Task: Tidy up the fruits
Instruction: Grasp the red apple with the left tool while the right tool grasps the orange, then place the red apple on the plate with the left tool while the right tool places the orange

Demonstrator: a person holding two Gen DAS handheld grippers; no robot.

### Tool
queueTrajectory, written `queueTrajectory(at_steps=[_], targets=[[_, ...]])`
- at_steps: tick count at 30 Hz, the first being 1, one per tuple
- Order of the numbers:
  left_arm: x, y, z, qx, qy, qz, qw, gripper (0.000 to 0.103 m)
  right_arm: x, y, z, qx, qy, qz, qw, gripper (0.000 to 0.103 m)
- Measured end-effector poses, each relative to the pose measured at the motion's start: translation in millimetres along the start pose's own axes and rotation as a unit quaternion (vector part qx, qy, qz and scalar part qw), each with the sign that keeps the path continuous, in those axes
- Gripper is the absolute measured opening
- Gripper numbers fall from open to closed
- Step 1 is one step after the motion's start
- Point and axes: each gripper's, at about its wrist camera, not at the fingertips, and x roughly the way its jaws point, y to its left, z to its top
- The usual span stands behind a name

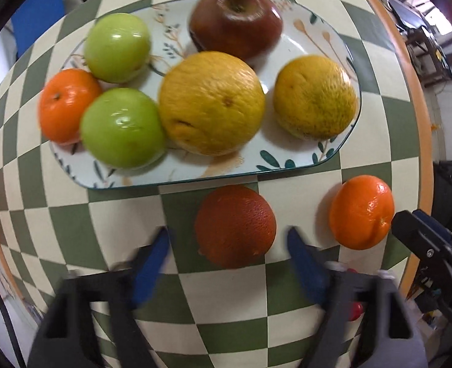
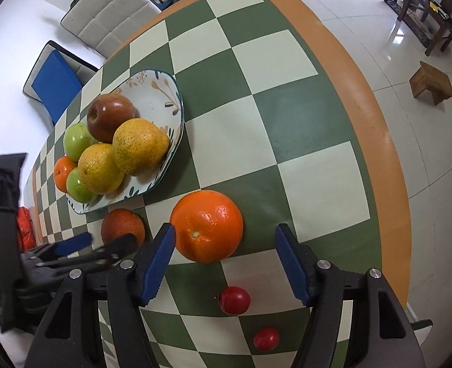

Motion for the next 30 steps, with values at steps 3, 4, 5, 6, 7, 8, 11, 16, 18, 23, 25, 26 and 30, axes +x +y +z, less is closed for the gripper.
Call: queueTrajectory(at_steps=[3, 4, 5, 6, 7, 8, 11, 16, 18, 23, 25, 26, 30], targets=[[-0.2, 1.8, -2.9, -0.004, -0.010, -0.005, 0.9999, 0.052, 9.9, 3.9, 5.5, 0.003, 0.013, 0.009, 1.000, 0.070], [-2.2, 3.6, -5.9, -0.003, -0.015, 0.000, 0.9999, 0.052, 14.8, 5.9, 7.0, 0.004, 0.019, 0.012, 1.000, 0.070], [-5.2, 7.3, -10.8, -0.005, -0.021, 0.001, 0.9998, 0.051, 20.0, 8.4, 8.1, 0.003, 0.025, 0.016, 1.000, 0.070], [-7.3, 10.8, -14.7, -0.007, -0.024, 0.004, 0.9997, 0.051, 24.2, 10.6, 8.9, 0.002, 0.031, 0.018, 0.999, 0.070], [-9.7, 16.7, -20.8, -0.009, -0.028, 0.006, 0.9996, 0.051, 30.8, 13.5, 9.6, 0.002, 0.039, 0.022, 0.999, 0.070], [-11.3, 22.6, -26.7, -0.014, -0.030, 0.007, 0.9994, 0.051, 35.3, 16.6, 10.1, 0.002, 0.044, 0.022, 0.999, 0.070], [-5.7, 41.1, -39.0, -0.036, -0.023, 0.007, 0.9991, 0.051, 52.8, 25.4, 9.0, -0.009, 0.058, 0.009, 0.998, 0.070], [1.5, 54.3, -45.2, -0.063, -0.022, -0.003, 0.9978, 0.051, 61.4, 39.1, 4.0, -0.033, 0.048, -0.020, 0.998, 0.067], [1.5, 53.0, -45.9, -0.063, -0.023, -0.004, 0.9977, 0.051, 62.4, 41.3, 3.3, -0.034, 0.046, -0.020, 0.998, 0.067], [-2.9, 55.4, -42.9, -0.066, -0.023, -0.008, 0.9975, 0.051, 63.4, 48.5, 0.3, -0.042, 0.045, -0.024, 0.998, 0.067], [-9.9, 59.7, -47.3, -0.066, -0.027, -0.014, 0.9974, 0.051, 60.2, 44.5, -3.5, -0.044, 0.045, -0.018, 0.998, 0.067], [-19.0, 61.6, -48.5, -0.065, -0.031, -0.019, 0.9972, 0.051, 57.1, 44.9, -5.7, -0.044, 0.042, -0.013, 0.998, 0.067], [-70.6, 64.1, -45.6, -0.062, -0.062, -0.059, 0.9944, 0.051, 36.0, 48.0, -14.3, -0.043, 0.029, 0.018, 0.998, 0.066]])
